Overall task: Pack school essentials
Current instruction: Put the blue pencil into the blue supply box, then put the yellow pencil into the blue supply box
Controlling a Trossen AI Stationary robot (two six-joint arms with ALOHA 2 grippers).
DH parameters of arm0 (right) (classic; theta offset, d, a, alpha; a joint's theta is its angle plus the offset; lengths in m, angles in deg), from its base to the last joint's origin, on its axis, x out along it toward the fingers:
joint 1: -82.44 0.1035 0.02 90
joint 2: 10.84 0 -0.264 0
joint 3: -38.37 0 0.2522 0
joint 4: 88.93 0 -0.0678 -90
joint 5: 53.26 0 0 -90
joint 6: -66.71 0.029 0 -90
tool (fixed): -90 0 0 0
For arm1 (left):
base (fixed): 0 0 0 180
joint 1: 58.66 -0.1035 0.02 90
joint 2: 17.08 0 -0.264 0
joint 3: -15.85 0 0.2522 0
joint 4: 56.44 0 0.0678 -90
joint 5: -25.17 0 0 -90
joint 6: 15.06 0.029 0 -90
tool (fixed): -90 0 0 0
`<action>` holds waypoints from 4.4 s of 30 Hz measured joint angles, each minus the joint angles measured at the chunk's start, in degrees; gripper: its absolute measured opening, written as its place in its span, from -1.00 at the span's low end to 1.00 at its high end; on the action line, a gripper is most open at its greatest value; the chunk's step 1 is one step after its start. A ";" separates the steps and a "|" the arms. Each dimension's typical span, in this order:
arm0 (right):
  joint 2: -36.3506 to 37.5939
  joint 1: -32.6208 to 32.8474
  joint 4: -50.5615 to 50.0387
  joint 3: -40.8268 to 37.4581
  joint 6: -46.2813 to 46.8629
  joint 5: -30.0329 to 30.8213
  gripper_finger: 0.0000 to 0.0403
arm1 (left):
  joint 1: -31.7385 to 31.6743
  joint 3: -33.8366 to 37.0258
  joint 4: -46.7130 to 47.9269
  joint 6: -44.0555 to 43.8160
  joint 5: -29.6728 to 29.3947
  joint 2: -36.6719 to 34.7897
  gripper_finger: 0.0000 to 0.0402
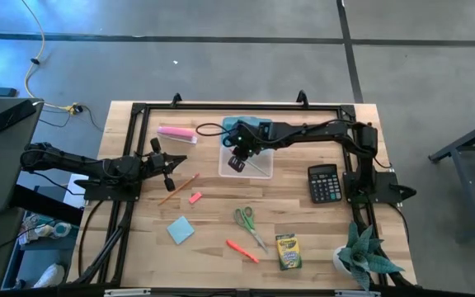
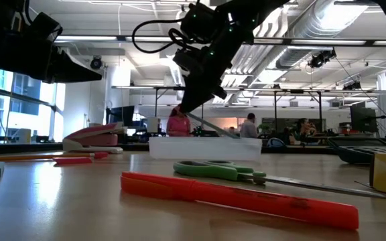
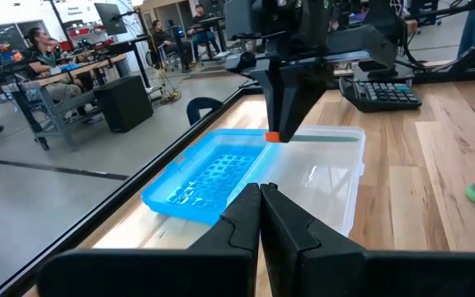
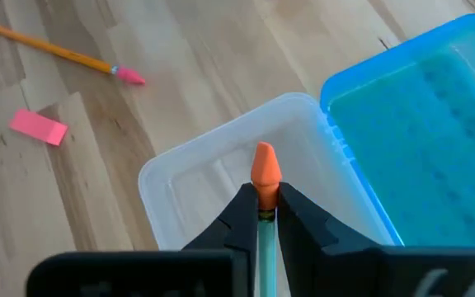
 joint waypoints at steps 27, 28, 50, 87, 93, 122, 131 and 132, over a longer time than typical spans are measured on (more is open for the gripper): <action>10.50 -5.05 -4.13 0.07 -7.17 4.24 -0.41 | 0.01 0.01 4.08 -12.78 -7.08 0.00 -0.24; 11.73 -5.07 -5.56 0.08 -7.64 5.27 -0.41 | 0.05 0.01 3.88 -14.30 -7.03 0.00 -0.20; 25.13 5.84 -25.87 0.09 -5.21 22.63 -0.41 | 0.03 -25.56 33.71 -20.46 0.31 9.88 -0.08; 24.50 6.36 -24.36 0.04 -2.64 23.10 -0.41 | -18.33 -34.48 40.25 -30.68 29.84 51.81 -0.08; 24.50 6.36 -24.37 0.02 -2.74 23.08 -0.41 | -18.20 -34.48 38.97 -30.39 30.06 55.67 -0.08; 24.50 6.36 -24.37 0.02 -2.52 23.08 -0.41 | -18.30 -34.55 37.47 -26.48 28.77 61.87 -0.93; 24.48 6.35 -24.36 0.02 -1.87 23.07 -0.41 | -17.91 -37.78 38.27 -25.00 28.47 61.87 -0.86; 24.48 6.36 -24.37 0.02 -1.84 23.07 -0.41 | -17.69 -38.65 38.17 -24.61 27.75 61.80 -0.86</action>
